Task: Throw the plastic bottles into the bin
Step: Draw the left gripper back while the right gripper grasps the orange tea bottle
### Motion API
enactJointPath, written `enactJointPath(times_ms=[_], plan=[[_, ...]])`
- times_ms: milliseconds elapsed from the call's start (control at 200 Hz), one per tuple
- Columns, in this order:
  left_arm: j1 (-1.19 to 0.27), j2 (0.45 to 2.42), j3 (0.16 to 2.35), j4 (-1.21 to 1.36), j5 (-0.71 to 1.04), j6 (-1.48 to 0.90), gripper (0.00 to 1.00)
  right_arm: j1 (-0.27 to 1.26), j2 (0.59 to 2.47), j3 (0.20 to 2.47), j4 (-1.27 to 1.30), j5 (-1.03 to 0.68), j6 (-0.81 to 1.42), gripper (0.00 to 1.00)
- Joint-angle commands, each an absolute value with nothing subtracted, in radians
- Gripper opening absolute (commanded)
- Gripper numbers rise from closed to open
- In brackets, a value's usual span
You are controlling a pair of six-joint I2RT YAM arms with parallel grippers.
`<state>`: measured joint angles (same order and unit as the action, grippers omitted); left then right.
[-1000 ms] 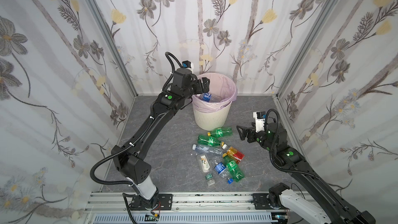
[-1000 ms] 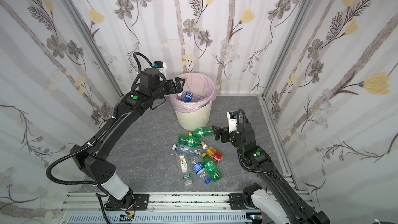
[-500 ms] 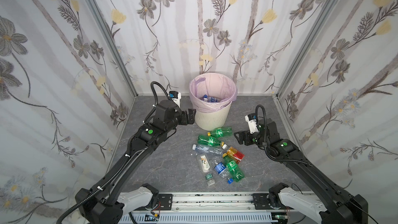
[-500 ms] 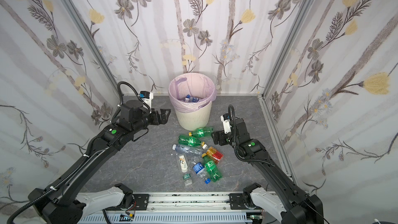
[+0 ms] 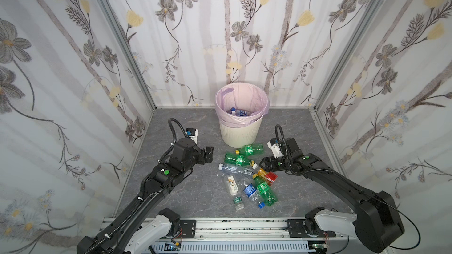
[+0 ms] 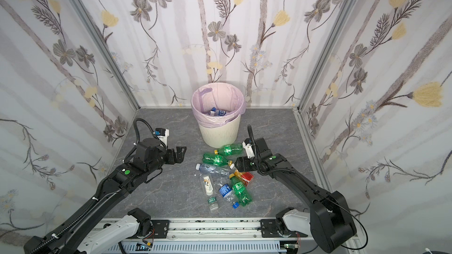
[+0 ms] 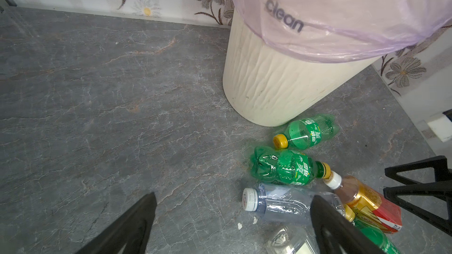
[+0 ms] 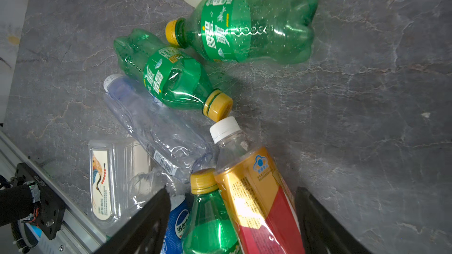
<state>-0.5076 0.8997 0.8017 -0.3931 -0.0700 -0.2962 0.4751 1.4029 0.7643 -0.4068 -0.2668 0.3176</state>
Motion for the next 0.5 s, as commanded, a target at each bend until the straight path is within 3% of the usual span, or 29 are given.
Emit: enactJointPath(times_ms=[0,495], plan=[[-0.506,0.891,0.790,-0.360,-0.104,-0.311,1.00,0.480,1.434,0.761,-0.364,-0.284,0.354,0.79],[-0.505,0.890,0.767,-0.350,-0.104,-0.302,1.00,0.529,1.539,0.673,-0.305,-0.179,0.409,0.76]])
